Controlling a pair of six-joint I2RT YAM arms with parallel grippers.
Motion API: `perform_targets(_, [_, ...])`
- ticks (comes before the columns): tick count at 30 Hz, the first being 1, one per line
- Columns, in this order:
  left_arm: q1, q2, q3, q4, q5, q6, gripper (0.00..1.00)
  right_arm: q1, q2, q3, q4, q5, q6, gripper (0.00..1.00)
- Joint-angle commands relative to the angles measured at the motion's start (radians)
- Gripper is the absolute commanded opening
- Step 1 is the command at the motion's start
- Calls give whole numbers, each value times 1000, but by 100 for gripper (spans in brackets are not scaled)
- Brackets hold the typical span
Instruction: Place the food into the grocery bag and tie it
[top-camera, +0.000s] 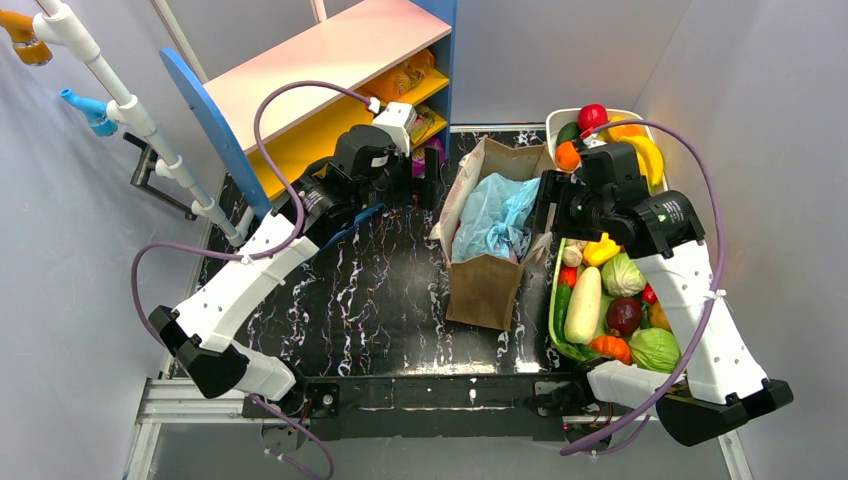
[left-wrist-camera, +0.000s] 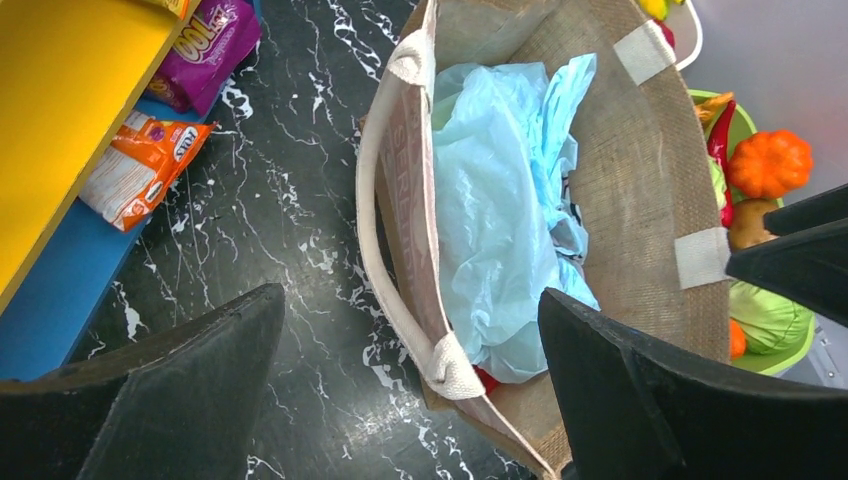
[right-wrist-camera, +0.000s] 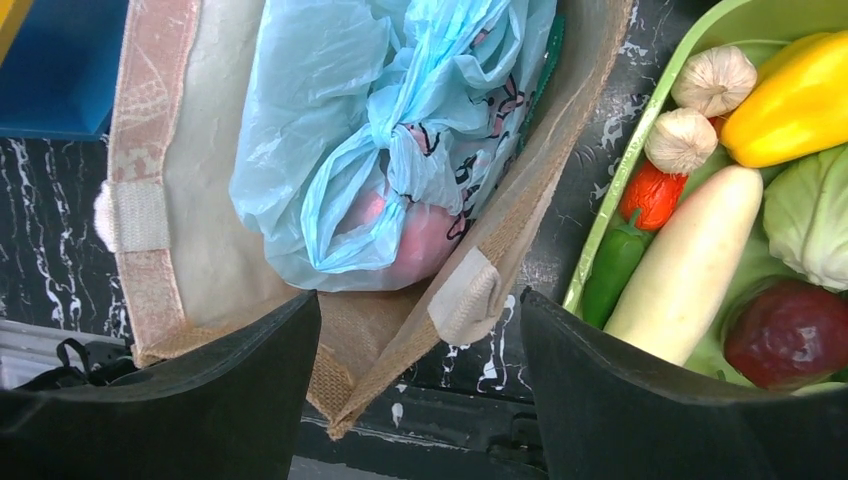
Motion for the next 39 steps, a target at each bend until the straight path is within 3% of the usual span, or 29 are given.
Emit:
perform_targets(1, [10, -55, -24, -42, -36, 24, 98, -2, -25, 87, 22, 7, 36, 79])
perform_targets(6, [26, -54, -2, -76, -38, 46, 98, -2, -68, 99, 74, -57, 72, 79])
perform_targets(9, [35, -55, 1, -79, -50, 55, 98, -2, -118, 41, 132, -76, 124, 87])
perform_targets(16, [49, -45, 22, -81, -58, 60, 98, -2, -213, -42, 156, -114, 257, 88])
perform_targets(39, [52, -172, -115, -84, -118, 26, 98, -2, -278, -110, 121, -168, 264, 90])
